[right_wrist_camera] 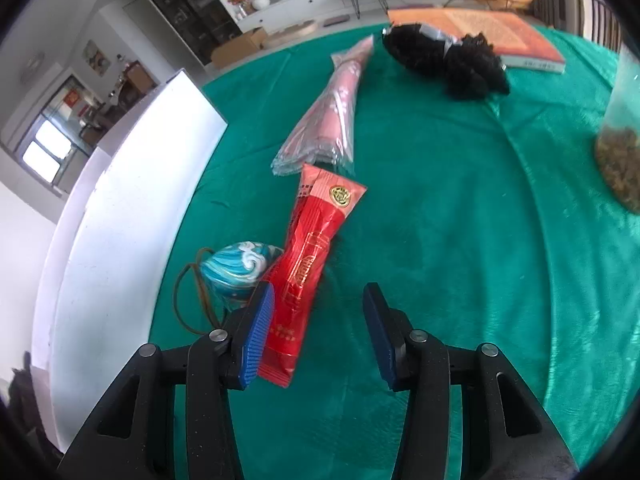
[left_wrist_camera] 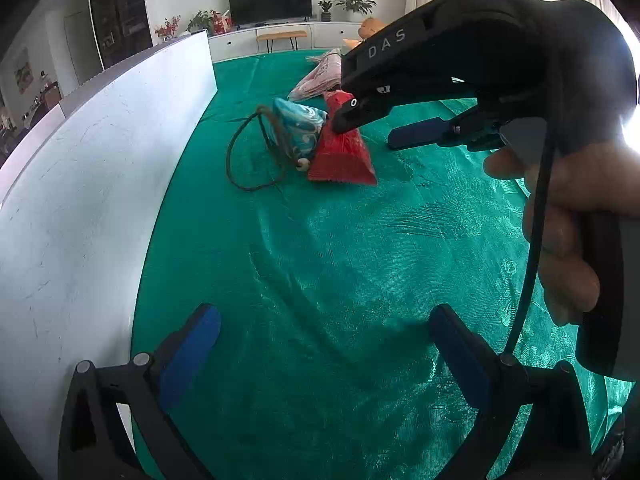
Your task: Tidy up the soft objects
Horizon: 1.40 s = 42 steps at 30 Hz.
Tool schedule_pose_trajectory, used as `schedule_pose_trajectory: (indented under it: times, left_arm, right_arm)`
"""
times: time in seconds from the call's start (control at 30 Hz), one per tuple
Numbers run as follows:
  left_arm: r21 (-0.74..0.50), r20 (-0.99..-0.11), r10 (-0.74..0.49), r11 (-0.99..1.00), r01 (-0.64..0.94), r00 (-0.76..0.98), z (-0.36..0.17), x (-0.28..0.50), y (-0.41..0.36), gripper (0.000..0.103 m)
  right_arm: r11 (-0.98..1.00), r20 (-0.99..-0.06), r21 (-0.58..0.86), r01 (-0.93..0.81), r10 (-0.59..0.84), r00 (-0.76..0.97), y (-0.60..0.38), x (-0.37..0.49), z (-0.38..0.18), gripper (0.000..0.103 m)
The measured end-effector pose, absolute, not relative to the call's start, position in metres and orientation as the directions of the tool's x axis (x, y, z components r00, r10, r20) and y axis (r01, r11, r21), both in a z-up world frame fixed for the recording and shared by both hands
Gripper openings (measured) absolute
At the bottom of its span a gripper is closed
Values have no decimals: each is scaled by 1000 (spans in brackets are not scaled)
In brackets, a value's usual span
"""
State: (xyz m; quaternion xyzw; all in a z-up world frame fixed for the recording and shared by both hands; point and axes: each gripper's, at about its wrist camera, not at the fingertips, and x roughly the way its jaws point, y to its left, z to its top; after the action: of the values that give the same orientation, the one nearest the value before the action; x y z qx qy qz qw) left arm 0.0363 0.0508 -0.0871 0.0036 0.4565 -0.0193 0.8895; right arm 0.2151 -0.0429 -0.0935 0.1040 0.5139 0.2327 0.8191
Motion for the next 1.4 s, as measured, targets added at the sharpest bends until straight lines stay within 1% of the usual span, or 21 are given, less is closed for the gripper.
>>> schedule_pose_trajectory:
  times: [0.1, 0.2, 0.23, 0.27, 0.37, 0.43, 0.5, 0.63, 0.7, 0.77, 0.8, 0.83, 0.87, 0.9, 0.97, 1.03, 1.1, 1.2, 1.3, 1.33, 1.4]
  left_arm:
    - [-11, -812, -30, 999, 36, 582, -87, 36, 50, 103]
    - [-11, -813, -30, 999, 36, 582, -87, 35, 50, 103]
    - [-11, -812, -31, 999, 37, 582, -87, 36, 50, 103]
    - [-12, -812, -31, 999, 37, 582, -86, 35, 50, 103]
    - [-11, -812, -31, 999, 38, 582, -87, 35, 50, 103]
    - [-12, -812, -31, 999, 38, 582, -87, 35, 50, 103]
    - [-11, -812, -31, 999, 37, 582, -87, 35, 50, 103]
    - [-11, -812, -31, 999, 38, 582, -87, 35, 50, 103]
    - [-10, -813, -30, 999, 37, 582, -87, 35, 50, 103]
    - [-11, -813, -31, 999, 38, 582, -87, 35, 51, 103]
    - [-12, -812, -32, 999, 38, 582, -87, 34, 51, 103]
    - [-12, -812, -32, 999, 39, 582, -86, 34, 52, 103]
    - [-12, -812, -32, 999, 38, 582, -86, 34, 52, 103]
    - [-12, -812, -32, 999, 38, 582, -86, 34, 52, 103]
    - [-12, -812, -31, 999, 37, 582, -87, 34, 51, 103]
    - [-10, -813, -29, 999, 35, 582, -86, 35, 51, 103]
    - [-10, -813, -29, 999, 35, 582, -86, 36, 52, 103]
    - [-10, -813, -29, 999, 36, 582, -86, 35, 52, 103]
    - [-10, -813, -29, 999, 35, 582, -87, 35, 52, 103]
    - [-10, -813, -29, 999, 35, 582, -87, 35, 52, 103]
    - [-10, -813, -28, 999, 34, 582, -86, 35, 52, 103]
  right_arm:
    - [834, -781, 460, -305, 544, 308, -37, 210, -95, 53]
    - [841, -799, 414, -349, 519, 304, -25, 209, -94, 53]
    - [849, -812, 379, -368, 496, 307, -20, 208, -93, 48]
    - [860, -827, 344, -378, 468, 312, -16, 208, -92, 21]
    - [885, -829, 298, -357, 426, 363, -28, 198, -84, 21]
    - [896, -825, 290, -337, 413, 386, -54, 184, -79, 21]
    - [919, -836, 253, -304, 365, 409, -90, 165, -79, 21]
    - [954, -841, 257, -155, 300, 450, -186, 129, -87, 21]
    - [977, -838, 210, -45, 203, 506, -234, 127, -83, 22]
    - [980, -790, 193, 44, 129, 599, -277, 139, -71, 22]
    - [981, -748, 189, 45, 114, 654, -293, 144, -63, 25]
    - [982, -720, 185, 44, 105, 686, -305, 148, -57, 36]
    - [980, -723, 186, 63, 94, 684, -316, 153, -56, 63]
    - [975, -736, 198, 102, 79, 673, -324, 153, -57, 75]
    - [953, -718, 275, 126, 117, 686, -334, 137, -59, 77]
    - [951, -719, 285, 125, 125, 684, -324, 117, -65, 77]
    - [968, -740, 224, 109, 97, 665, -303, 100, -76, 77]
    - [990, -776, 101, 103, 13, 631, -278, 92, -88, 77]
    - [997, -771, -26, 74, -67, 633, -256, 95, -92, 78]
    - [996, -783, -67, 62, -91, 615, -250, 97, -97, 78]
    - [994, -775, -94, 49, -104, 624, -248, 97, -98, 82]
